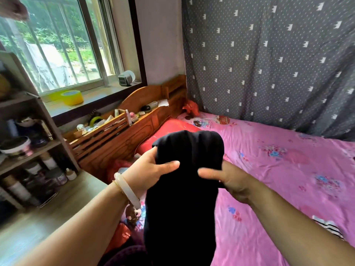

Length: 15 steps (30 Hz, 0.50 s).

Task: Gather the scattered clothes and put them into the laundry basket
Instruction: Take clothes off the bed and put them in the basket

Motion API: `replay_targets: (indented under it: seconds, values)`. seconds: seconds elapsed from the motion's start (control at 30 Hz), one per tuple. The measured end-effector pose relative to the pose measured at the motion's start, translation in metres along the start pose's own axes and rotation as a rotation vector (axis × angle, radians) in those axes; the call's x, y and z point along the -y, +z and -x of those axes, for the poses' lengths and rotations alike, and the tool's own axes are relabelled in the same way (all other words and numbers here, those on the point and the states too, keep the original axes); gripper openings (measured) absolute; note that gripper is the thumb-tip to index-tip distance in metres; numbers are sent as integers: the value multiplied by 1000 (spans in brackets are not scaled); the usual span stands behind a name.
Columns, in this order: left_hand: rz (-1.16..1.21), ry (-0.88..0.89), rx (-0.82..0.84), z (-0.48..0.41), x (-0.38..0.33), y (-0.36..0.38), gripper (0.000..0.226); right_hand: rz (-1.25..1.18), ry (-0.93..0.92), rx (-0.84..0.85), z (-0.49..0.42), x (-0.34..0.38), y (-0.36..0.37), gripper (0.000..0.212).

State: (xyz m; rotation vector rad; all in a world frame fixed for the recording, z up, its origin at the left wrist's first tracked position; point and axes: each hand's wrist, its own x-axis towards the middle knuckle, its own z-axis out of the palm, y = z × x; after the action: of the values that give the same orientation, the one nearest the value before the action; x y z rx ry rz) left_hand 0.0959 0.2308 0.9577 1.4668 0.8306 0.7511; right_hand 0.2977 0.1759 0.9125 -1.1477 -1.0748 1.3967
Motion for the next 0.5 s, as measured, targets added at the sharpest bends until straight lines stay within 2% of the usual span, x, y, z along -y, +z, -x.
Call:
replay_targets:
  seconds: [0.07, 0.13, 0.17, 0.23, 0.3, 0.37, 0.43, 0.5]
  values:
    - [-26, 50, -10, 0, 0, 4, 37, 269, 24, -57, 2, -11, -4, 44]
    - [-35, 90, -9, -1, -3, 6, 37, 337, 111, -36, 6, -23, -5, 30]
    - [-55, 100, -4, -2, -5, 6, 38, 306, 129, -37, 6, -30, -3, 25]
    - [-199, 134, -12, -6, -8, 1, 41, 59, 77, -87, 6, -38, 4, 21]
    - [-390, 170, -57, -12, -9, -8, 46, -210, -13, -133, 3, -36, 6, 28]
    - [-407, 160, -109, -15, -11, -18, 46, -375, -80, -119, 4, -31, 3, 38]
    - [-299, 93, -105, -16, -12, -25, 39, -347, -97, -59, 8, -28, 0, 43]
    - [-104, -33, -60, -13, -13, -26, 31, -206, 2, 27, 15, -32, 1, 46]
